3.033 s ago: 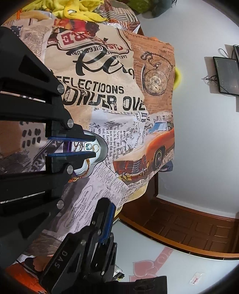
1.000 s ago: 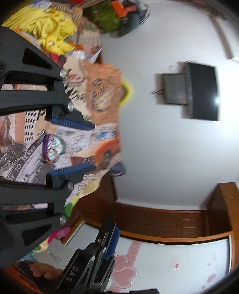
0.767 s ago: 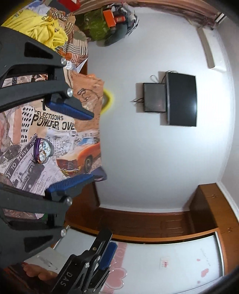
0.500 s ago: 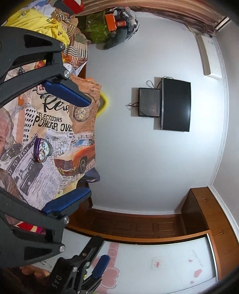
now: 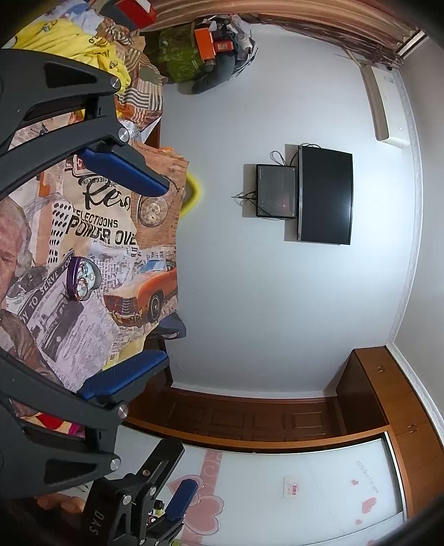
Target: Organize jewelry
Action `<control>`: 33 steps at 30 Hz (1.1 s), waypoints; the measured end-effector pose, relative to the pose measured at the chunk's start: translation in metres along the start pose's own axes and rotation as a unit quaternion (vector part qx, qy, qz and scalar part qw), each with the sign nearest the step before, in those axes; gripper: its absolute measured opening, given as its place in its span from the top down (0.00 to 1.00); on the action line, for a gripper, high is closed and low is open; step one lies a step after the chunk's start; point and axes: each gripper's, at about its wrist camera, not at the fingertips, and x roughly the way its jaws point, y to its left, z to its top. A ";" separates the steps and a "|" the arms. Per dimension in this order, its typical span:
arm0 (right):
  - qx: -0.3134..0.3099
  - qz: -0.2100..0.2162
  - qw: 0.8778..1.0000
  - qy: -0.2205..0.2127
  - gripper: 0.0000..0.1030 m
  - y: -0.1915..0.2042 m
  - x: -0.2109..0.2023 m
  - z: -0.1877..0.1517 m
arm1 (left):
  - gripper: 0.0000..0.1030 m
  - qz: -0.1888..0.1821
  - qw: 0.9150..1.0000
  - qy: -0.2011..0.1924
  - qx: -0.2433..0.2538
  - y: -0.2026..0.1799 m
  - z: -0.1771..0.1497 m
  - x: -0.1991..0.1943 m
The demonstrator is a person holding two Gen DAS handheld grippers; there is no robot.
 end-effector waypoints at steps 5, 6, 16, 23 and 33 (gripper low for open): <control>0.002 0.000 1.000 0.010 0.03 -0.002 0.003 -0.002 | 0.10 0.001 1.000 0.004 0.001 -0.001 -0.002 0.001; 0.002 0.000 1.000 0.012 0.03 -0.003 0.004 -0.002 | 0.10 0.001 1.000 0.004 0.002 -0.001 -0.002 0.001; 0.005 0.001 1.000 0.027 0.03 -0.005 0.005 -0.004 | 0.05 0.001 1.000 0.011 -0.003 -0.001 -0.004 0.006; 0.006 0.003 0.999 0.035 0.03 -0.007 0.006 -0.003 | 0.02 0.006 1.000 0.012 -0.006 -0.002 -0.005 0.008; 0.008 0.002 0.999 0.037 0.03 -0.008 0.006 -0.001 | 0.02 0.004 1.000 0.016 -0.005 -0.003 -0.004 0.011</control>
